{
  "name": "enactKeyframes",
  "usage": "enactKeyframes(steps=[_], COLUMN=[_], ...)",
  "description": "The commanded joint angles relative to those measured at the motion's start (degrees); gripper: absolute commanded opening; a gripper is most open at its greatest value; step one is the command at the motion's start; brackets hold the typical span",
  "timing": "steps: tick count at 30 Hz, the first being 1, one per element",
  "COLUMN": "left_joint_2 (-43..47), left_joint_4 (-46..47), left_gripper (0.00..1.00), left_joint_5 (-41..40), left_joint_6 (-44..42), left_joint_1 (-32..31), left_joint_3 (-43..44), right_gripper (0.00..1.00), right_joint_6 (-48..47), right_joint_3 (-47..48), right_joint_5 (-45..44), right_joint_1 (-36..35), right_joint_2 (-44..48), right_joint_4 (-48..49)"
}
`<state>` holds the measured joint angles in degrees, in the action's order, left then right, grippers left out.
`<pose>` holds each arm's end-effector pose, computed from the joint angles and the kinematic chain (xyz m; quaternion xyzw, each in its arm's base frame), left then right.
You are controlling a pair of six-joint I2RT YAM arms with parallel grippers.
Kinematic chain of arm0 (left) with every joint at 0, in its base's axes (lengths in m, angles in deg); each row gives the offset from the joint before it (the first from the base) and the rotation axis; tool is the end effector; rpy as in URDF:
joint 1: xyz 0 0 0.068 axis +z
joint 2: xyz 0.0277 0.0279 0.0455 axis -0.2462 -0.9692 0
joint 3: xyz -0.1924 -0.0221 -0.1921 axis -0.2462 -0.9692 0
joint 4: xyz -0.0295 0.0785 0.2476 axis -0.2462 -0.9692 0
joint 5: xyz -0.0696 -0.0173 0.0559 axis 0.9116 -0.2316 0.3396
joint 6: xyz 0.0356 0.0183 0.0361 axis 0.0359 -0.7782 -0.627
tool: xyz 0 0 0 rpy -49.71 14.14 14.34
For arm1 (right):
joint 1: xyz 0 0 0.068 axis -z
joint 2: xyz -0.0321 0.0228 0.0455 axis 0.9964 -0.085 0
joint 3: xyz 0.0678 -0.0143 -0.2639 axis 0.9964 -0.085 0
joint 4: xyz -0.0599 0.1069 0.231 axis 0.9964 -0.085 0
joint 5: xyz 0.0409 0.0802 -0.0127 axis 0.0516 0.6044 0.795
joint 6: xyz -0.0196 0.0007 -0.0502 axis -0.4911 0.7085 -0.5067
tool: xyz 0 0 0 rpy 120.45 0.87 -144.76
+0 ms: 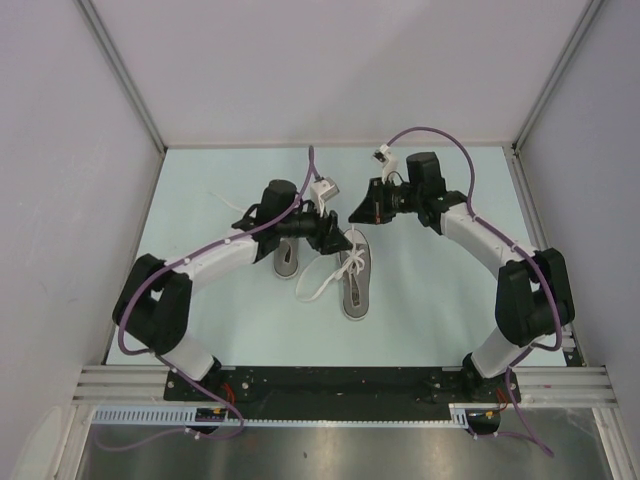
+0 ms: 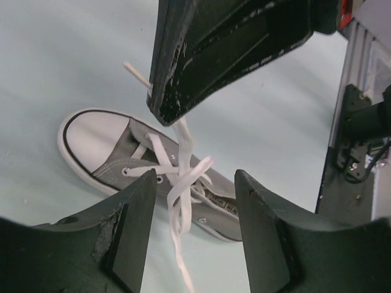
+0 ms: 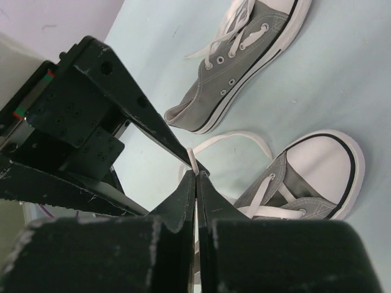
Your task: Tie the shoes
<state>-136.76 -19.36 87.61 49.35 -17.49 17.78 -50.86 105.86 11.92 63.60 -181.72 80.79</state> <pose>0.2851 -0.2030 0.2510 0.3534 0.7479 -0.4275 0.3647 0.3337 0.1588 0.2820 -0.2284 0.7978 0.4606 0.3150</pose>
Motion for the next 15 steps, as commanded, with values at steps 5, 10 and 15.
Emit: enactKeyframes(steps=[5,10,15], left_joint_2=[-2.75,-4.59,-5.65], left_joint_4=[15.33,18.50,19.91], left_gripper=[0.56,0.47,0.18], left_joint_5=[4.70,4.00,3.56], left_joint_6=[9.88,12.08,13.13], left_joint_1=[-0.24,-0.16,0.11], left_joint_3=[0.78,0.52,0.52], right_gripper=[0.00,0.00,0.00], right_joint_6=[-1.49,0.35,1.15], right_joint_3=[2.53,2.54,2.62], right_joint_5=[-0.26,0.18,0.45], right_joint_1=[-1.07,-1.16,-1.42], right_joint_2=[3.12,3.82,4.17], right_joint_4=[0.46,1.52,1.79])
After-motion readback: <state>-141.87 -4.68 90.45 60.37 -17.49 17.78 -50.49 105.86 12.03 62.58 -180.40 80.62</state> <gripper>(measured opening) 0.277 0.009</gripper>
